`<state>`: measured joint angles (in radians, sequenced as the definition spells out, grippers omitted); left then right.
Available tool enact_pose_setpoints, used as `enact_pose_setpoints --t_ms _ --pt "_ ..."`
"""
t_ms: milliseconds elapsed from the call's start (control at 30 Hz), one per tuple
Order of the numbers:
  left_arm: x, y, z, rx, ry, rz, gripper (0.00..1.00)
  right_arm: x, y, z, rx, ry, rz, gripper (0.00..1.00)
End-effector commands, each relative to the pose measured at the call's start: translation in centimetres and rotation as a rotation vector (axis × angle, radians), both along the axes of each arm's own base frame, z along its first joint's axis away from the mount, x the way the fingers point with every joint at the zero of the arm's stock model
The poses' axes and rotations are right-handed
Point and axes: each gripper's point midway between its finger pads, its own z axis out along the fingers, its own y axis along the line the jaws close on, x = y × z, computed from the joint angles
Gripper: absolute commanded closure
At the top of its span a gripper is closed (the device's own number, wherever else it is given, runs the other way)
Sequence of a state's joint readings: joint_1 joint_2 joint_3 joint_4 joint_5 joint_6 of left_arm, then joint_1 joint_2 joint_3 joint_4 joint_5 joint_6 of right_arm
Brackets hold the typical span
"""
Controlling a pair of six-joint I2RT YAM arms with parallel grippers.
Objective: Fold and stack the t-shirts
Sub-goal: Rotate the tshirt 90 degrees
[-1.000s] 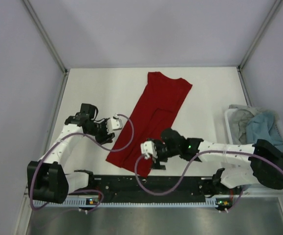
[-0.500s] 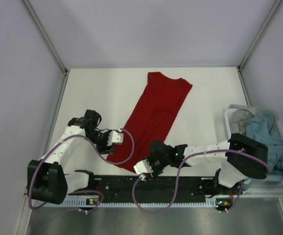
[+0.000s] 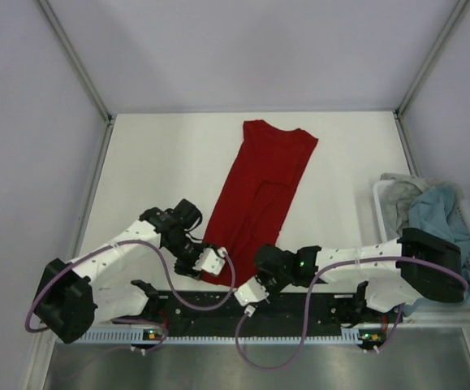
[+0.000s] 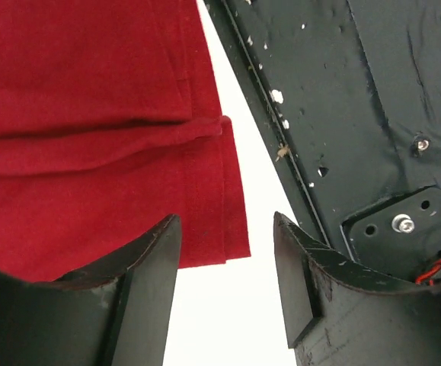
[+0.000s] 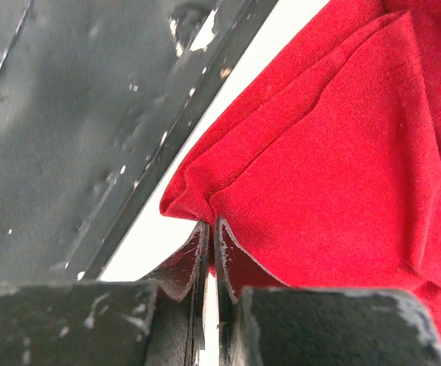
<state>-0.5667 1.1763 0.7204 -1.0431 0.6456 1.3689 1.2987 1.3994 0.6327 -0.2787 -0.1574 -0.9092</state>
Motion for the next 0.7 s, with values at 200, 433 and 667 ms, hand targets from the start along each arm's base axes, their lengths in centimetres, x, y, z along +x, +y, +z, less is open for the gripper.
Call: enact_pose_setpoints --t_ms 200,433,667 --pt "4.8 -7.3 2.7 -0.229 -0.219 0.052 0.82 -0.9 -4.9 -1.2 -0.145 -0.005 -0.001 0.94" --pt "5.2 -7.9 -1.0 -0.098 -0.222 -0.035 0.82 -1.5 -4.8 -1.1 -0.139 -0.009 0.025 0.94" --pt "3.4 -11.3 -1.3 -0.104 -0.159 -0.102 0.83 -2.0 -4.9 -1.1 -0.14 -0.019 0.039 0.94"
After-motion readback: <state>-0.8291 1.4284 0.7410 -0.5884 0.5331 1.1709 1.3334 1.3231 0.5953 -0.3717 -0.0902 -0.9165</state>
